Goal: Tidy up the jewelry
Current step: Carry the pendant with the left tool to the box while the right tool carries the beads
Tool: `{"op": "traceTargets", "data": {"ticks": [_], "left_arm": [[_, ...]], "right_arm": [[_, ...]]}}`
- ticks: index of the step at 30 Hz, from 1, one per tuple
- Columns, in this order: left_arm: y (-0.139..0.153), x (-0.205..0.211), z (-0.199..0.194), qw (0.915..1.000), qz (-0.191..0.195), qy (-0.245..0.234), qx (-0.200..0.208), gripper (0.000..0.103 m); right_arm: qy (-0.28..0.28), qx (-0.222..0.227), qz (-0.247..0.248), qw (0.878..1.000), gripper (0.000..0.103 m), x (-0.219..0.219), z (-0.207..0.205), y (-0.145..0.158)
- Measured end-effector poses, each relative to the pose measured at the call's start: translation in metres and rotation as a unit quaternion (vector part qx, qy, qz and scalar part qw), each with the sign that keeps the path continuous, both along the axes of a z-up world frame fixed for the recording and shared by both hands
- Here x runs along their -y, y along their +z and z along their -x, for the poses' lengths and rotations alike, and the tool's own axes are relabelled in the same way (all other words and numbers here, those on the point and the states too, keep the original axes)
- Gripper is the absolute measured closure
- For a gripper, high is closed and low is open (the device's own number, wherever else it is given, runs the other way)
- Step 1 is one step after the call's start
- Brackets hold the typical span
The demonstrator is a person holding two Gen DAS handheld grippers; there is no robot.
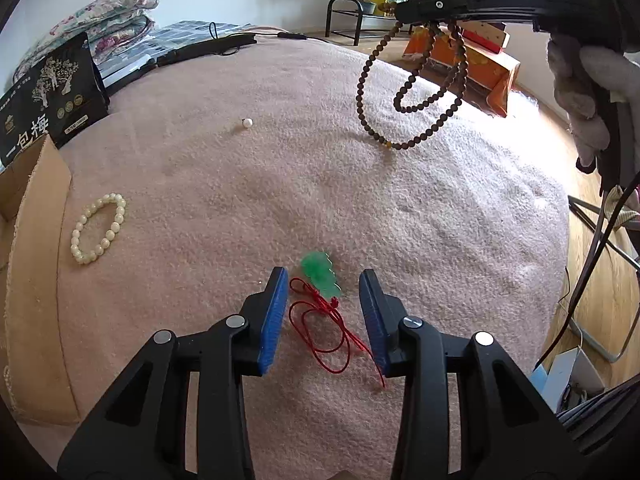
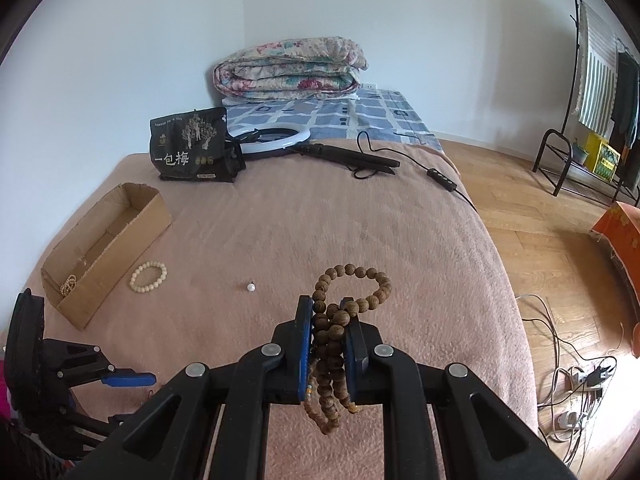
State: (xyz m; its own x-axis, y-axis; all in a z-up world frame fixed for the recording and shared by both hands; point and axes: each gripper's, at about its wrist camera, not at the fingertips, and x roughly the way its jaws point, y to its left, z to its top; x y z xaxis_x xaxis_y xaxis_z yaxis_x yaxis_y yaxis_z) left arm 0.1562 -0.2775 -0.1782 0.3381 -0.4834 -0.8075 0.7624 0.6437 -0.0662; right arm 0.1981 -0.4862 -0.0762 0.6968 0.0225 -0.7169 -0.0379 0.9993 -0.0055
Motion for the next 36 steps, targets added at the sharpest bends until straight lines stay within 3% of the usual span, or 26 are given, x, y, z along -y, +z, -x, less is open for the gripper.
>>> {"op": "traceTargets", "data": {"ticks": [7, 14, 22, 36], "left_arm": [[-0.011, 0.009, -0.003, 0.9998, -0.015, -0.005, 0.014, 0.089], [0.004, 0.0, -0.006, 0.9998, 0.002, 0.002, 0.021, 0.089], [0.047, -0.028, -0.005, 0.9978, 0.043, 0.028, 0.043, 0.089], [0.104, -0.116, -0.02, 0.9866, 0.084, 0.114, 0.082, 0.089]], "right_arm": [[0.002, -0.005, 0.003, 1.0, 0.091, 0.0, 0.0, -0.005], [0.001, -0.001, 0.009, 1.0, 0.091, 0.0, 0.004, 0.002], [0.012, 0.022, 0.013, 1.0, 0.091, -0.014, 0.011, 0.03], [0.075, 0.065, 0.013, 0.995, 0.091, -0.078, 0.003, 0.078]]}}
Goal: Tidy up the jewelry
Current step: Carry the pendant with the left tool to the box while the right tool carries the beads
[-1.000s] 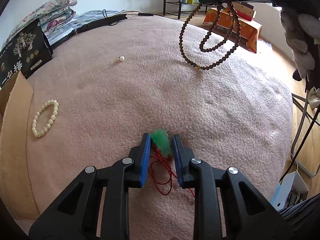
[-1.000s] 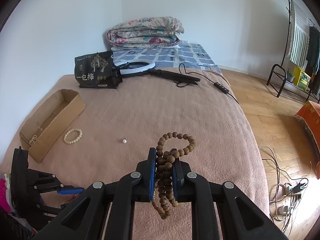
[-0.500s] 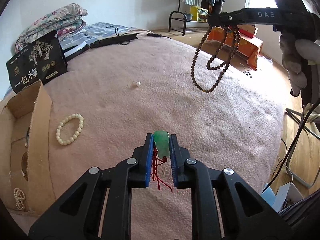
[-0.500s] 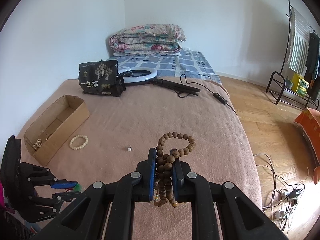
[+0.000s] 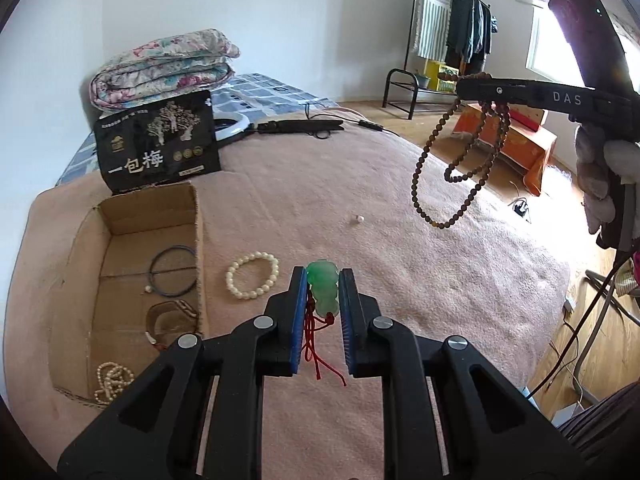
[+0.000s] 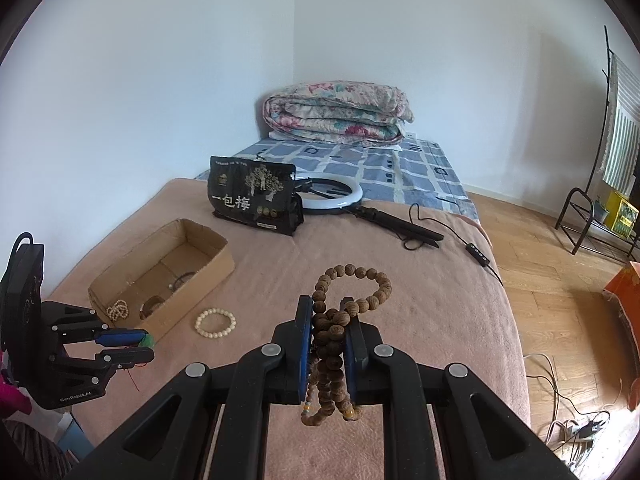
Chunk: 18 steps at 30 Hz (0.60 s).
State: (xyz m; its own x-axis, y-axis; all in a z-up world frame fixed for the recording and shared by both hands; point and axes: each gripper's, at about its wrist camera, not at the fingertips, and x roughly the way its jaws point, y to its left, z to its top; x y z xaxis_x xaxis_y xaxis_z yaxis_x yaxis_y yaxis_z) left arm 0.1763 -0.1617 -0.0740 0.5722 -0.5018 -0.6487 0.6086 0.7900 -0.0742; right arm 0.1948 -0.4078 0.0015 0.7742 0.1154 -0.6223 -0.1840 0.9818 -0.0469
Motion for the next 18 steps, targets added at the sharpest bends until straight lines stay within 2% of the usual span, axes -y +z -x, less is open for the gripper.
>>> {"op": "traceTargets", "data": {"ticks": [9, 18], "left_arm": [[0.01, -0.062, -0.016, 0.9981, -0.005, 0.058, 0.018, 0.089], [0.008, -0.124, -0.033, 0.9938, -0.009, 0.109, 0.02, 0.089]], "right_arm": [[0.05, 0.017, -0.008, 0.999, 0.091, -0.058, -0.028, 0.015], [0.099, 0.016, -0.022, 0.995, 0.091, -0.126, -0.068, 0.014]]}}
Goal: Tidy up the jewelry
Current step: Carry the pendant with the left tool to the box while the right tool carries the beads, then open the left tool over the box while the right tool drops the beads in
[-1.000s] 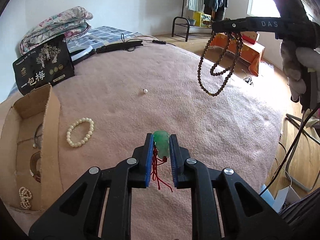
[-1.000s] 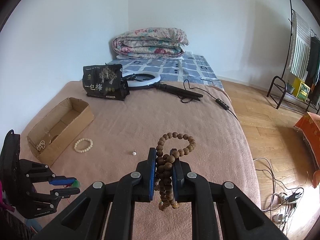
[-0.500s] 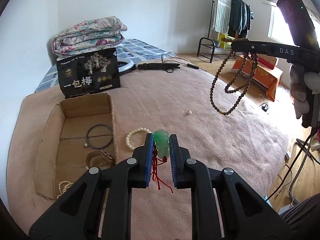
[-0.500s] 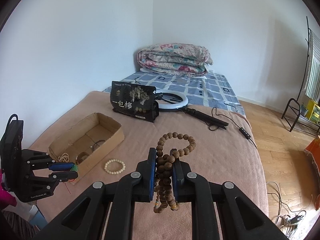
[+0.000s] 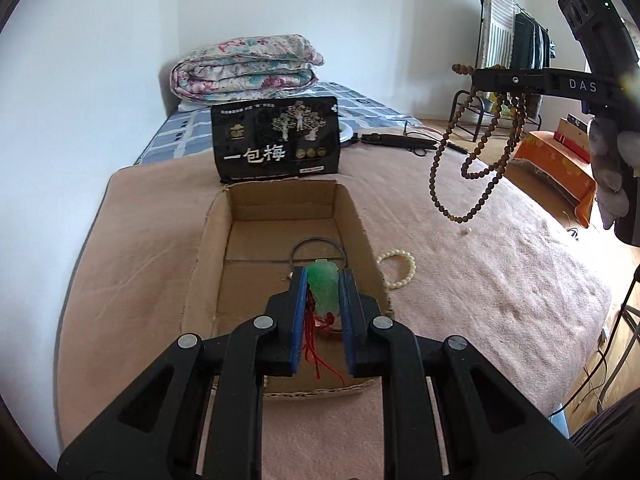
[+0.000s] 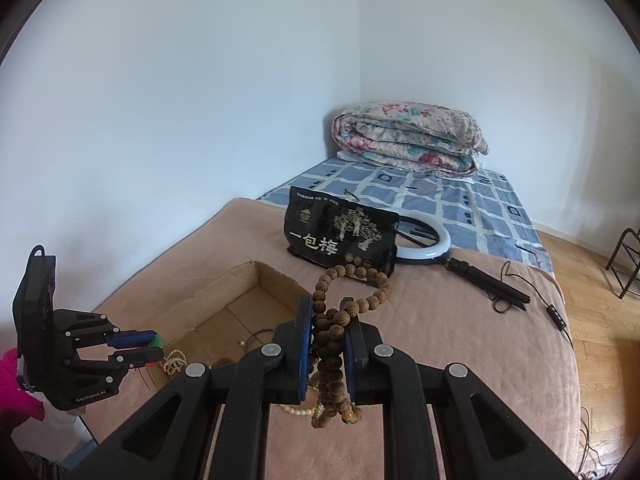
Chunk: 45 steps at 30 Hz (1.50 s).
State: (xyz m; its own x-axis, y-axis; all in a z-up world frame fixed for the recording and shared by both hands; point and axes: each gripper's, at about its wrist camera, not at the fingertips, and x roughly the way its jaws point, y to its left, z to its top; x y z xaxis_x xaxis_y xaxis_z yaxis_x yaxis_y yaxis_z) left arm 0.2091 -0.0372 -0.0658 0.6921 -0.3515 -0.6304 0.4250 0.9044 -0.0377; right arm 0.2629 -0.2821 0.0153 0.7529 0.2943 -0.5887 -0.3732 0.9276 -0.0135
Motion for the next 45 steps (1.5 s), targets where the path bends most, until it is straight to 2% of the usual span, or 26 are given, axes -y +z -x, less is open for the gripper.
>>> {"op": "traceTargets", "data": {"ticks": [13, 26, 27, 28, 29, 30, 31, 32, 33, 34, 37, 45], "left_arm": [[-0.013, -0.04, -0.013, 0.9998, 0.008, 0.016, -0.007, 0.089], [-0.028, -0.047, -0.026, 0.9996, 0.016, 0.014, -0.02, 0.089], [-0.029, -0.046, -0.027, 0.9995, 0.016, 0.015, -0.021, 0.089], [-0.029, -0.047, -0.027, 0.9995, 0.017, 0.015, -0.024, 0.089], [-0.03, -0.046, -0.028, 0.9993, 0.02, 0.011, -0.029, 0.088], [-0.031, -0.045, -0.029, 0.9992, 0.019, 0.007, -0.034, 0.085], [-0.031, -0.044, -0.029, 0.9993, 0.016, 0.007, -0.034, 0.069], [-0.031, -0.043, -0.027, 0.9995, 0.014, 0.009, -0.028, 0.05], [-0.03, -0.043, -0.025, 0.9996, 0.014, 0.01, -0.021, 0.045], [-0.029, -0.042, -0.023, 0.9997, 0.014, 0.01, -0.018, 0.045], [-0.029, -0.041, -0.021, 0.9997, 0.012, 0.012, -0.018, 0.045], [-0.022, -0.037, -0.013, 0.9997, 0.013, 0.017, -0.015, 0.045]], "right_arm": [[0.057, -0.016, -0.006, 0.998, 0.091, -0.101, -0.056, -0.019], [0.089, -0.064, 0.005, 0.994, 0.09, -0.164, -0.099, -0.068], [0.091, -0.071, 0.007, 0.993, 0.084, -0.168, -0.102, -0.073], [0.09, -0.078, 0.01, 0.993, 0.072, -0.17, -0.103, -0.076], [0.089, -0.083, 0.011, 0.993, 0.067, -0.171, -0.106, -0.08], [0.088, -0.085, 0.012, 0.992, 0.057, -0.171, -0.106, -0.082], [0.087, -0.087, 0.013, 0.992, 0.046, -0.17, -0.105, -0.084], [0.086, -0.088, 0.014, 0.992, 0.039, -0.17, -0.105, -0.085], [0.083, -0.085, 0.018, 0.993, 0.029, -0.169, -0.103, -0.087], [0.078, -0.081, 0.022, 0.993, 0.022, -0.168, -0.102, -0.087], [0.068, -0.077, 0.024, 0.994, 0.016, -0.16, -0.099, -0.087], [0.04, -0.077, 0.009, 0.996, 0.007, -0.137, -0.092, -0.078]]}}
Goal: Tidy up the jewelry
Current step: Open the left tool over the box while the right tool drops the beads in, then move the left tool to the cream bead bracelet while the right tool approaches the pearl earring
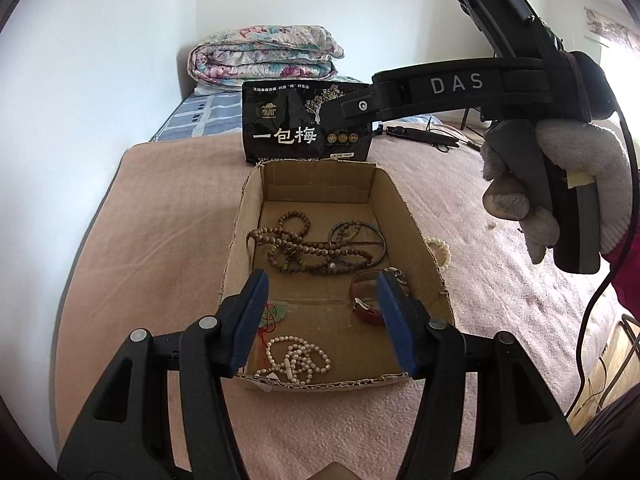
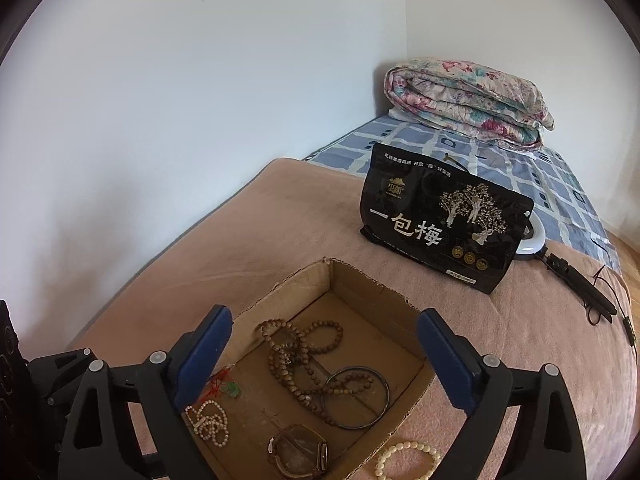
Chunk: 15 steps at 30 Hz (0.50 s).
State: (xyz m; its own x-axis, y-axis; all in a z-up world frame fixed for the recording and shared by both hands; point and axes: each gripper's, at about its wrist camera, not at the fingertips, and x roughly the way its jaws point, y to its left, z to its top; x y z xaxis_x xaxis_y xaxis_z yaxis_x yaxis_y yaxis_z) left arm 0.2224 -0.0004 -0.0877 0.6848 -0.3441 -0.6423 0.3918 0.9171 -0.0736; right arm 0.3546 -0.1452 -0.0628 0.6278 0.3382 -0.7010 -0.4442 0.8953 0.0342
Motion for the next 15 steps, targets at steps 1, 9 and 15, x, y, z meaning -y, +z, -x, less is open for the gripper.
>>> {"op": "traceTargets", "data": {"ticks": [1, 9, 15], "left_arm": [[0.002, 0.001, 0.001, 1.0, 0.0, 0.0, 0.001, 0.045], [0.019, 0.01, 0.013, 0.9998, -0.008, -0.001, 0.02, 0.045], [0.034, 0.02, 0.021, 0.9993, -0.012, -0.004, 0.036, 0.045]], "right_arm": [[-0.002, 0.0, -0.003, 1.0, 0.006, 0.002, 0.001, 0.001], [-0.011, 0.012, -0.006, 1.0, 0.003, 0.018, 0.015, 0.015], [-0.017, 0.026, -0.009, 0.999, 0.0, 0.031, 0.028, 0.028]]}}
